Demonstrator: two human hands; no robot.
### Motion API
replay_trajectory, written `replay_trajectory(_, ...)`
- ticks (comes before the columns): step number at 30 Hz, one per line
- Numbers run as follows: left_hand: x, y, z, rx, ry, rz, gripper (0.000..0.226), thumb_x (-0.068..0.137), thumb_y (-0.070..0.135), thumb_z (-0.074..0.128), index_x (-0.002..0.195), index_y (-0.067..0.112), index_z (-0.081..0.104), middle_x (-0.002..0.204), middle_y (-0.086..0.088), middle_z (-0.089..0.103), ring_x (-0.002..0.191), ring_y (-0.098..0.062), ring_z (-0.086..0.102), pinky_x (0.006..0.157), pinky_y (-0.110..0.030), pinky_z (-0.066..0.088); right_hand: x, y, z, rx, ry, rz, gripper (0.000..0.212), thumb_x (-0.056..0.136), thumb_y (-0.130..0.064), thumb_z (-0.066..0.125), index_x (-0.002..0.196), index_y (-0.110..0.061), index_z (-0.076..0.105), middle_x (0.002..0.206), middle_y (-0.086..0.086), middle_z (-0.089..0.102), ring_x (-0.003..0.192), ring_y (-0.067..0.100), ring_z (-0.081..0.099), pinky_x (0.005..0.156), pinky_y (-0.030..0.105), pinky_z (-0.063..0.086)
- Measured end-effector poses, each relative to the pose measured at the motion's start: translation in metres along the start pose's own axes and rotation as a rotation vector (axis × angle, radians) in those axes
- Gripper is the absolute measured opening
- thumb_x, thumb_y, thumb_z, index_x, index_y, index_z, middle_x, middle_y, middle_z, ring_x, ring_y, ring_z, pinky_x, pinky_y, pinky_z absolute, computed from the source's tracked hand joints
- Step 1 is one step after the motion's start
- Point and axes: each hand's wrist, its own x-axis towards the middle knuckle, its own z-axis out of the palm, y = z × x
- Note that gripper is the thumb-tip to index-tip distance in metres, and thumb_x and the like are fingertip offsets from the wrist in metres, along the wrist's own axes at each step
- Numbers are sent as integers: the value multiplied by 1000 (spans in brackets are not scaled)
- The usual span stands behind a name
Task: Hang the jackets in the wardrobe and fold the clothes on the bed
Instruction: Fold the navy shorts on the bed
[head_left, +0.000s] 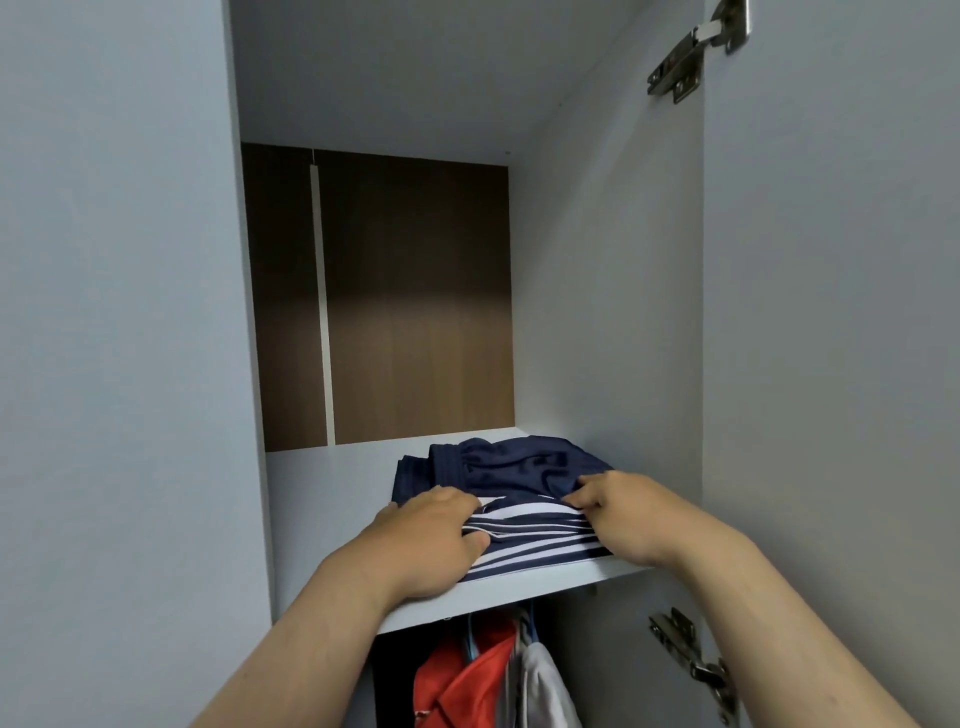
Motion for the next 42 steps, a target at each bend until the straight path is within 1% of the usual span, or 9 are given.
replay_trajectory(1,-1,2,1,-4,-4,-31,52,99,55,33,146,33,36,152,13,35,140,-16,32,114,-43,27,0,-3,-3,44,5,41,39,97,-16,38,120,-25,68,133,0,62,125,25,53,104,40,44)
replay_trajectory(3,-2,9,5,-76,-25,-133,62,94,65,26,147,32,35,156,7,29,144,-22,27,114,-50,26,-1,-7,-6,63,24,117,41,101,-40,32,125,-25,61,130,3,62,117,25,56,98,38,45)
replay_trajectory(6,-2,21,15,-109,-31,-258,87,79,81,25,153,36,20,165,5,5,150,-30,8,115,-60,17,0,-8,6,-98,8,247,64,95,-67,19,147,-31,31,150,12,40,134,32,39,108,44,36)
replay_trajectory(10,9,19,18,-74,-55,-282,95,78,84,32,156,35,6,166,5,-7,152,-30,0,116,-62,10,9,-7,16,-135,-31,243,79,93,-72,19,157,-27,8,162,7,13,146,34,19,116,45,26)
replay_trajectory(18,56,2,15,-34,-155,-300,92,85,80,27,157,30,-2,166,1,-10,151,-34,-5,118,-60,10,58,3,8,-121,-197,208,106,80,-87,32,157,-30,-12,166,2,-3,152,31,4,121,49,15)
replay_trajectory(25,85,-15,8,-40,-200,-296,93,86,78,31,158,30,-2,166,3,-8,152,-29,-2,121,-50,11,90,8,11,-117,-241,171,110,77,-87,40,157,-30,-9,166,-1,0,152,27,9,121,46,17)
replay_trajectory(28,97,-21,9,-33,-202,-314,93,86,78,31,158,30,-2,166,4,-8,152,-28,-1,121,-50,11,107,8,14,-157,-250,176,105,81,-86,35,158,-28,-8,166,2,1,152,30,9,121,46,17)
replay_trajectory(33,125,-23,14,4,-215,-372,92,87,78,25,157,29,-6,165,1,-15,152,-31,-4,119,-58,9,141,3,27,-322,-203,176,87,95,-72,17,157,-18,-11,166,12,-2,152,35,-4,123,45,6)
replay_trajectory(42,166,-47,20,-6,-186,-373,91,86,78,27,157,30,-3,165,2,-12,152,-29,-4,119,-57,9,182,15,42,-159,-168,143,82,97,-67,23,158,-21,-8,166,6,-1,153,26,-1,123,41,7)
